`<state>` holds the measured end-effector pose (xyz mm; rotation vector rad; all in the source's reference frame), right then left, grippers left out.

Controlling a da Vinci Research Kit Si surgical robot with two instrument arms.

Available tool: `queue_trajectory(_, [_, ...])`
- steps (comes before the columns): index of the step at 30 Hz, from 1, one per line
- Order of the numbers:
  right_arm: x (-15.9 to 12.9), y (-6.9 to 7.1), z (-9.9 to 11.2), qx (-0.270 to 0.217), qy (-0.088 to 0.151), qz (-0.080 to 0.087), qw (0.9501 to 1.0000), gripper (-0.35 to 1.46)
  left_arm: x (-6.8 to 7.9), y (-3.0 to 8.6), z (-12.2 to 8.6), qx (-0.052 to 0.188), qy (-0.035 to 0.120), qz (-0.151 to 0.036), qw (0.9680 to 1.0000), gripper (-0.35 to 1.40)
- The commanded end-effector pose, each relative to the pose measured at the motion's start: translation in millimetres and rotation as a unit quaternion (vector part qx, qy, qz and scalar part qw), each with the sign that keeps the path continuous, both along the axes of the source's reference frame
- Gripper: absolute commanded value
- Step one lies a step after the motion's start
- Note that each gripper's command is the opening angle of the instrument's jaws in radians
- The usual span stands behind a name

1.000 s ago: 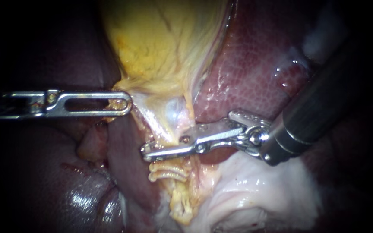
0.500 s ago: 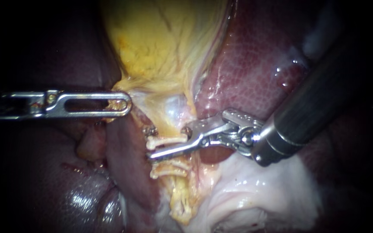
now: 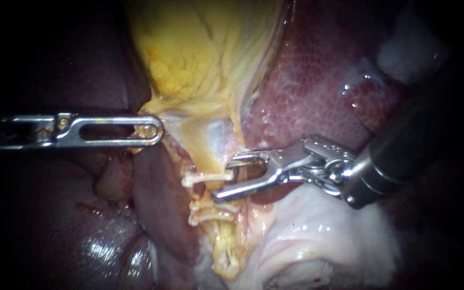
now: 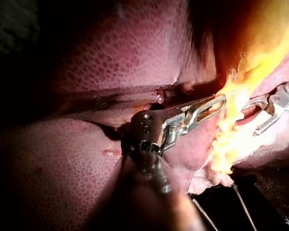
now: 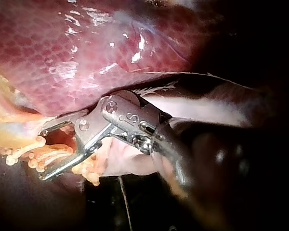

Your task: Going back third clip left tube

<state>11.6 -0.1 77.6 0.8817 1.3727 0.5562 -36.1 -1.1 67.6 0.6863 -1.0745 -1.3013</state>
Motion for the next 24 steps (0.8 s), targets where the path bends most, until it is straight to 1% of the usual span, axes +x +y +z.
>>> queue_trajectory(1, [-0.8, -0.1, -0.2, -0.004, -0.001, 0.002, 1.0000, 0.60, 0.0, 0.0, 0.0, 0.000, 0.000, 0.000, 1.0000, -0.35])
queue_trajectory(5, [-3.1, 0.0, -1.2, -0.022, -0.001, 0.006, 0.9997, 0.60, 0.0, 0.0, 0.0, 0.000, 0.000, 0.000, 1.0000, -0.35])
queue_trajectory(9, [-5.2, 0.8, -3.2, -0.059, 0.004, 0.009, 0.9982, 0.60, 0.0, 0.0, 0.1, 0.000, 0.000, 0.000, 1.0000, -0.35])
queue_trajectory(13, [-6.8, 1.7, -5.9, -0.088, -0.011, 0.002, 0.9961, 0.60, -0.1, 0.1, 0.1, 0.000, 0.000, 0.000, 1.0000, -0.35])
queue_trajectory(16, [-7.4, 2.4, -7.7, -0.109, -0.018, -0.002, 0.9939, 0.60, -0.2, 0.1, 0.2, 0.000, 0.000, 0.000, 1.0000, -0.35])
queue_trajectory(20, [-8.0, 2.7, -9.2, -0.124, -0.019, -0.007, 0.9921, 0.60, -0.2, 0.2, 0.4, 0.000, 0.000, 0.000, 1.0000, -0.35])
queue_trajectory(24, [-8.1, 2.7, -9.7, -0.126, -0.019, -0.008, 0.9918, 0.60, -0.6, 0.1, 1.2, -0.002, 0.001, -0.001, 1.0000, -0.35])
